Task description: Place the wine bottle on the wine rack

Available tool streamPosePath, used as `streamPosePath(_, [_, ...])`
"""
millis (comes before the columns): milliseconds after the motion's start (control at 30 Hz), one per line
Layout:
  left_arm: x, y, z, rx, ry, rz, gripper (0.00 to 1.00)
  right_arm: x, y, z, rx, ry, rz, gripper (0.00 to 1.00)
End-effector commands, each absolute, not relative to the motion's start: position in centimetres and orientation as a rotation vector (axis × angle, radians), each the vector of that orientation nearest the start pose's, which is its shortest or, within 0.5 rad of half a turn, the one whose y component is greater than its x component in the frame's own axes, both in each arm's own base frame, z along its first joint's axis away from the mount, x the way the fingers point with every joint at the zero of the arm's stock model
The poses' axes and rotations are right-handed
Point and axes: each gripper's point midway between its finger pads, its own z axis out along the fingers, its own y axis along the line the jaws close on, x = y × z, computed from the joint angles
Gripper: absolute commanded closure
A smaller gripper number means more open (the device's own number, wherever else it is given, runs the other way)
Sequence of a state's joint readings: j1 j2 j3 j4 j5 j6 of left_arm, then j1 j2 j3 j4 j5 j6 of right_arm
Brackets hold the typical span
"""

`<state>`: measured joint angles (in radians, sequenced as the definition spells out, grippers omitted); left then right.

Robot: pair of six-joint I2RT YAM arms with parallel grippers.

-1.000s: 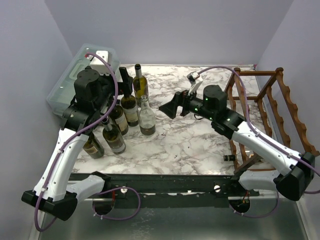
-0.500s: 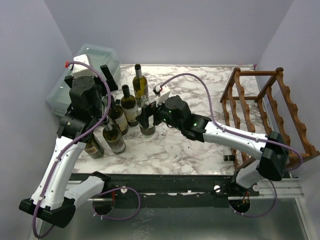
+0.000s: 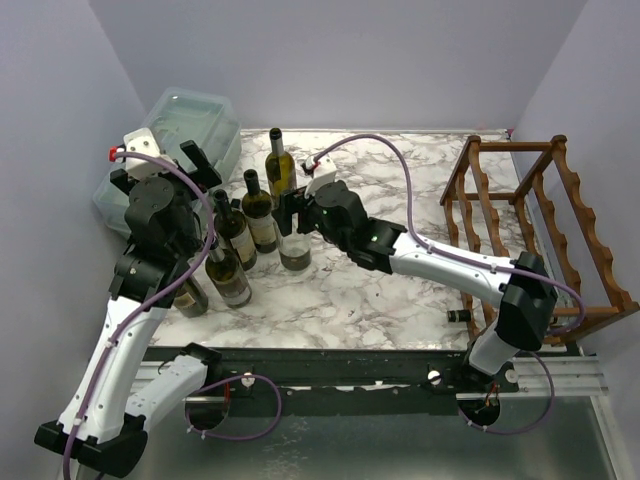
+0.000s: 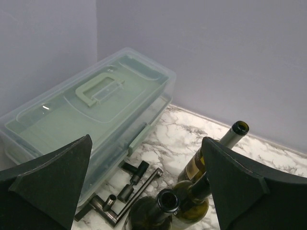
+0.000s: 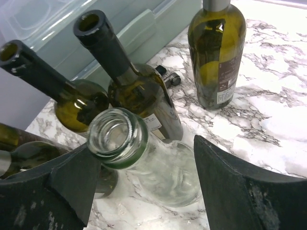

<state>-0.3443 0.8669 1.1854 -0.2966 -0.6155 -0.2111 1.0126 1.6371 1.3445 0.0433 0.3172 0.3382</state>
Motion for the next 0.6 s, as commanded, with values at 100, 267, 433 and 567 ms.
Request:
streamPosePath(100, [31.7,0.3,39.6,-0.504,1.501,0.089,0.01,32.2,42.0,25.0,-0.392,1.830,0.562,0.25])
streamPosePath(267, [31.7,1.1,39.3,-0.528,1.516,0.138,0.01,32.1,42.2,24.5,-0.410,1.827,0.555,0.30])
streamPosePath(433, [31.6,1.5,39.5,-0.545,1.515,0.158,0.01,32.1,42.3,24.0,-0.402,1.812,0.556,0.36])
streamPosePath(567, [31.8,1.4,39.1,-0.543,1.524,0.161,0.01,32.3,42.7,23.5,-0.417,1.821,0.535,0.36])
